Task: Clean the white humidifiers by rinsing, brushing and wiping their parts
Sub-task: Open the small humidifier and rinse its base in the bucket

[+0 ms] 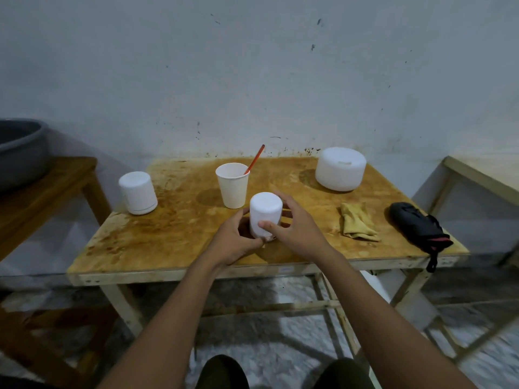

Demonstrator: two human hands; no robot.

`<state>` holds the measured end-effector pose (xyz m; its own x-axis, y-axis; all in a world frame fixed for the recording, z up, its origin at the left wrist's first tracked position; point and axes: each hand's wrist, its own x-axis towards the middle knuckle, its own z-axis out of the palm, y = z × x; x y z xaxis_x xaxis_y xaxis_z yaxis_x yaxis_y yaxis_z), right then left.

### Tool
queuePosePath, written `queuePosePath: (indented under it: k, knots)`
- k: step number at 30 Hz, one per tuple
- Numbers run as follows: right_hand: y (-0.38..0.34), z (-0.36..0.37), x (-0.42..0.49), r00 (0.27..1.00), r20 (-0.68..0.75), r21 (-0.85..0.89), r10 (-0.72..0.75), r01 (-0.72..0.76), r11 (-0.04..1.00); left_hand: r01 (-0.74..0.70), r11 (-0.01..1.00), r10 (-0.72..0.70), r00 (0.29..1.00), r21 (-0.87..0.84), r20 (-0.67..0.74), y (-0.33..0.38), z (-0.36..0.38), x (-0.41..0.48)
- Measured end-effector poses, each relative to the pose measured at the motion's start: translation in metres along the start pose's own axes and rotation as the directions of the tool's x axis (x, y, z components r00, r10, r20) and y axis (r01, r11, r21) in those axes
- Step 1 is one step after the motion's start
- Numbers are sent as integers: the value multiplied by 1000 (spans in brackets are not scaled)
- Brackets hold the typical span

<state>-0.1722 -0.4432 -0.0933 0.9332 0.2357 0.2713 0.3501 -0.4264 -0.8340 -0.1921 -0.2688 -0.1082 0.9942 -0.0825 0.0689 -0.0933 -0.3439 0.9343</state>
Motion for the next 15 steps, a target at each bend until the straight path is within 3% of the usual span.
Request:
queuePosePath:
  k: [15]
  knots:
    - [-2, 0, 1, 999, -18, -95, -40, 38, 995, 16, 1000, -14, 995, 20, -98, -7, 15, 7]
